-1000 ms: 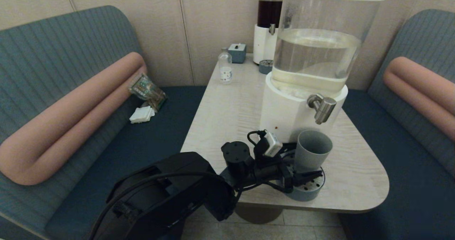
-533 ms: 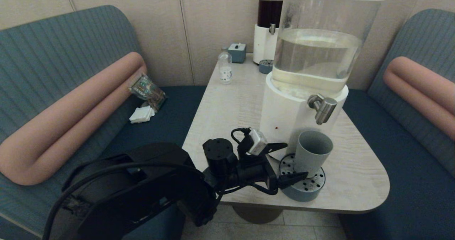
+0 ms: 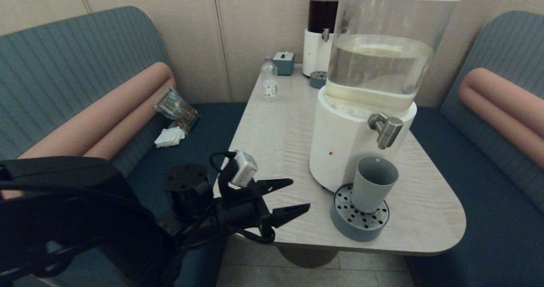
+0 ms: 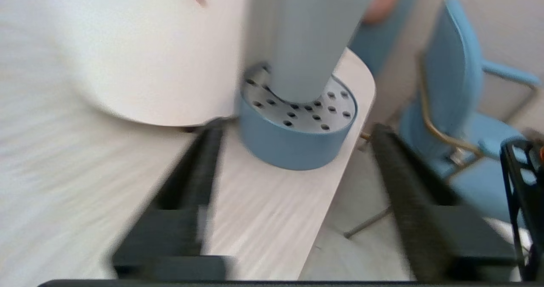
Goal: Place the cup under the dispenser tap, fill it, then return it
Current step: Turn on the faucet
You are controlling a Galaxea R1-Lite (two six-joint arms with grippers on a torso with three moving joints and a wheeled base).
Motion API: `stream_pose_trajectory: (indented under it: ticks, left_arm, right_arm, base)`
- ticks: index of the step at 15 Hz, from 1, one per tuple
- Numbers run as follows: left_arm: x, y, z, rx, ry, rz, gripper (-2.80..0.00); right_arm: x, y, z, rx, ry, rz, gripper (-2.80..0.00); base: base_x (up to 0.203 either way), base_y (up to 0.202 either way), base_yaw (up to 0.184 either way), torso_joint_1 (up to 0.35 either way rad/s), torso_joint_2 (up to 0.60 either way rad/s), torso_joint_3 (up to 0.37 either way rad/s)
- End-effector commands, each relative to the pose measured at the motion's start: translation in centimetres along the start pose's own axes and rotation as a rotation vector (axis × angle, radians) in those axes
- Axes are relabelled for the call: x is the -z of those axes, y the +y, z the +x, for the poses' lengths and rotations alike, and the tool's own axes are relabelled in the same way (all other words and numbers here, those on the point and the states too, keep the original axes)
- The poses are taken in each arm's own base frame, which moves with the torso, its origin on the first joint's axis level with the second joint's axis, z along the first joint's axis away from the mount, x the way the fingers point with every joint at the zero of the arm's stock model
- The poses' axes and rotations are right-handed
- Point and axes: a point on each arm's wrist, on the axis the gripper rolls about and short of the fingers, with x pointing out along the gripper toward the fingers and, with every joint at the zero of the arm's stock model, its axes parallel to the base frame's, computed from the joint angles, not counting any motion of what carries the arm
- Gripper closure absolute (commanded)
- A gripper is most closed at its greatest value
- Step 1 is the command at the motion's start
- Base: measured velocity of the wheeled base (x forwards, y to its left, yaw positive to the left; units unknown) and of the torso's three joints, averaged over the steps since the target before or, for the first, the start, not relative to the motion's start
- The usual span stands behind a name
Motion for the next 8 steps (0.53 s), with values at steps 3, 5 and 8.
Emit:
stream_pose_trajectory:
  ticks: [3,5,8]
  left_arm:
    - [-8.8,-3.3,-7.2,-0.232,-0.238,0.093,0.0]
    - [-11.3,-4.3,-10.2,-0.41,-0.348,0.088,0.0]
    - [-13.2,-4.3,-16.1,-0.734,-0.476,0.104,0.0]
  right_arm:
    - [0.4,0.0,0.1,-0.001,0.014,-0.001,0.0]
    - [0.4,0.0,0.1,-0.001,0.014,-0.001,0.0]
    - [0.4,0.0,0.1,-0.001,0.016,-0.001,0.0]
  base:
    - [0.0,0.0,0.0,0.0,0.0,0.0]
    - [0.0,0.0,0.0,0.0,0.0,0.0]
    - [0.0,0.0,0.0,0.0,0.0,0.0]
